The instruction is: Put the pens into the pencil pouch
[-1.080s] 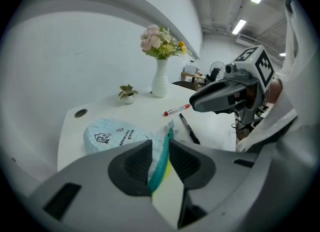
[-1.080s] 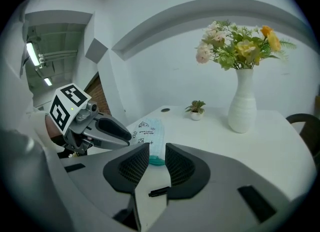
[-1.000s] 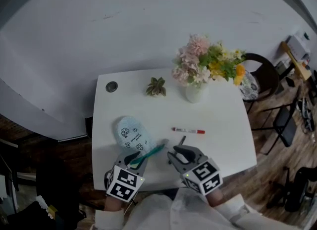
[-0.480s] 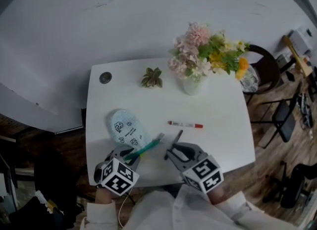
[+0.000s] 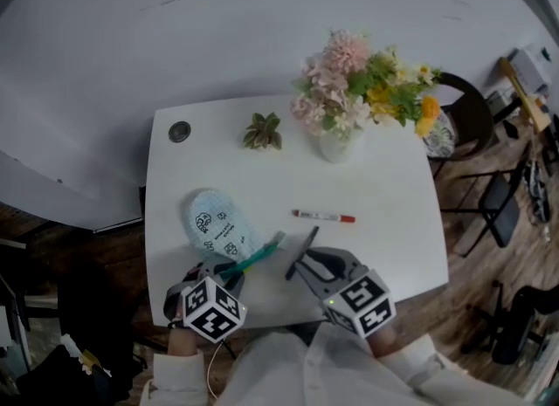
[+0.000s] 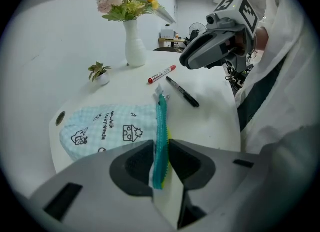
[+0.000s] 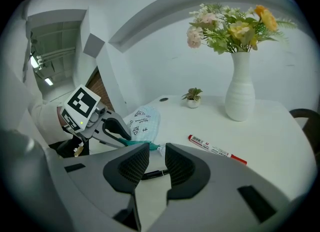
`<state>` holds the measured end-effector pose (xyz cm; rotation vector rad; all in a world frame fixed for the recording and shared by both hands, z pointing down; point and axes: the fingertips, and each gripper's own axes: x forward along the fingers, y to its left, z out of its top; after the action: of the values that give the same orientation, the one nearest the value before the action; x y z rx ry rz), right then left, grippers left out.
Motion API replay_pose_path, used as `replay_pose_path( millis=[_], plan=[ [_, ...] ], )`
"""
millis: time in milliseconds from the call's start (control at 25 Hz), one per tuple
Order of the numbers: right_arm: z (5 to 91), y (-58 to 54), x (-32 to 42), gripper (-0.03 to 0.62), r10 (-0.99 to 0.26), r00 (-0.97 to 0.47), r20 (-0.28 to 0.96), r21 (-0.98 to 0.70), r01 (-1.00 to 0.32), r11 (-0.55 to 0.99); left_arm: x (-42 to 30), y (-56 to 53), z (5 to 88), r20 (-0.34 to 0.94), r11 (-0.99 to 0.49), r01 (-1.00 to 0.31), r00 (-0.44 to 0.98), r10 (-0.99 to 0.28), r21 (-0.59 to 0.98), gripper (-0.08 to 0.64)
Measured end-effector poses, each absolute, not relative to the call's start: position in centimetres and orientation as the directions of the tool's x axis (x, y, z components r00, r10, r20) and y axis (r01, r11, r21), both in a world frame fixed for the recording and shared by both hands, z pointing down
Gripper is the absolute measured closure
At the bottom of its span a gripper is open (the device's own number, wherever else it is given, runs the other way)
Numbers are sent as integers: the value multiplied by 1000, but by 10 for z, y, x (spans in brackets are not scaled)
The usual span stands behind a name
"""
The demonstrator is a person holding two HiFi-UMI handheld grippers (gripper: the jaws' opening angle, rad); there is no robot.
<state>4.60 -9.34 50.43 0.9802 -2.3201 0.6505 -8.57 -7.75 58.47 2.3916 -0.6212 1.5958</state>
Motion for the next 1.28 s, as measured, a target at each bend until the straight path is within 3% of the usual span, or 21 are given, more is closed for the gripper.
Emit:
replay_pose_path(
  millis=[320,680,1280],
  plan=[
    [505,-96,47,497,-498,-602,624,-211,-744,634,-83,-77,581,916,-865,-501,339,-216,-18,522],
    [502,-94,45,499,-495,-617,613,-201,-727,657,-59,-66,562,855,-814,-567,478,-202,124,526],
    [481,-99,44,499,-539,-633,555,-179,-724,666,-34,-79,492,694,-733,-646,628,-352,213,526]
  ],
)
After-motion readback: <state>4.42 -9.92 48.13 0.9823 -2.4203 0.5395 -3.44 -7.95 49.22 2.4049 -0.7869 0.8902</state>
